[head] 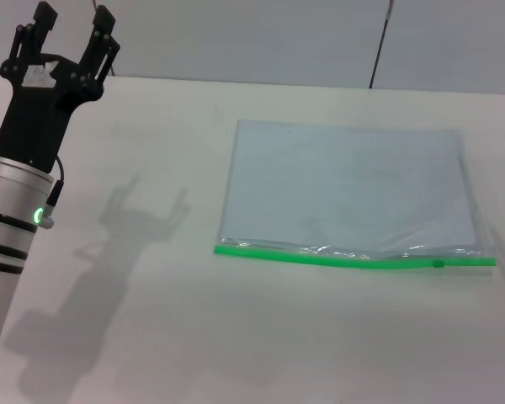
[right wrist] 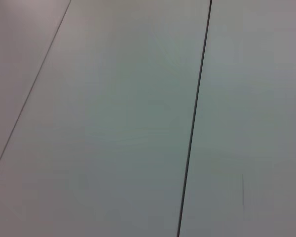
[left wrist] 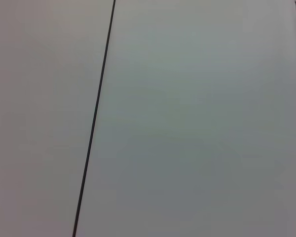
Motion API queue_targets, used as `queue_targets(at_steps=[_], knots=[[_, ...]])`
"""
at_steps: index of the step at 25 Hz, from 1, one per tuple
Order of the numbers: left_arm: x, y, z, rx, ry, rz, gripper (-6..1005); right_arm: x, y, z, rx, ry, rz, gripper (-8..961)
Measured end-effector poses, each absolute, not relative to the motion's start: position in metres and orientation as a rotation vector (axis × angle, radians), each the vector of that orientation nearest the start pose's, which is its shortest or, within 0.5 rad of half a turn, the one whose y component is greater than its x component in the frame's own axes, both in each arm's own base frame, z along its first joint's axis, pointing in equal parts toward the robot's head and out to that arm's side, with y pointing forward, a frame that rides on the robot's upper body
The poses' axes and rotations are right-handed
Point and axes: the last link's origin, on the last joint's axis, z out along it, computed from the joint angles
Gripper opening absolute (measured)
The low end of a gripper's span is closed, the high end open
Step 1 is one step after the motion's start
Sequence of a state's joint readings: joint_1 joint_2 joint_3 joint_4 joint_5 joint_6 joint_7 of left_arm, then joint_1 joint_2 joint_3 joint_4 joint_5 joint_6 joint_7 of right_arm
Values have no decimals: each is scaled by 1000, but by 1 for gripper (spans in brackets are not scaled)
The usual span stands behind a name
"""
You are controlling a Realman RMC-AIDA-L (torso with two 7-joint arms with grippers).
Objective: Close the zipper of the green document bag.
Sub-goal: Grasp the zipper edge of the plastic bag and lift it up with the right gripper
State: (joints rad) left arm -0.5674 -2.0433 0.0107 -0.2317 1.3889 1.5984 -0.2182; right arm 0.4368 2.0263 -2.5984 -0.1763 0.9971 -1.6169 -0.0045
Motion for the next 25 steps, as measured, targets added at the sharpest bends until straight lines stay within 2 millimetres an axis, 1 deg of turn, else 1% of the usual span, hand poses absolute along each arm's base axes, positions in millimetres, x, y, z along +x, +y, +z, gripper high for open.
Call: queue_targets(at_steps=[14, 19, 25], knots=[[-263, 336, 8, -1493, -351, -1131, 793, 280, 309, 14, -1612, 20, 900, 676], [-265, 336, 10, -1487, -351, -1126, 793, 288, 311, 12, -1624, -19, 784, 675], [-270, 337, 9, -1486, -370, -1100, 792, 306, 305, 12, -1615, -142, 543, 674]])
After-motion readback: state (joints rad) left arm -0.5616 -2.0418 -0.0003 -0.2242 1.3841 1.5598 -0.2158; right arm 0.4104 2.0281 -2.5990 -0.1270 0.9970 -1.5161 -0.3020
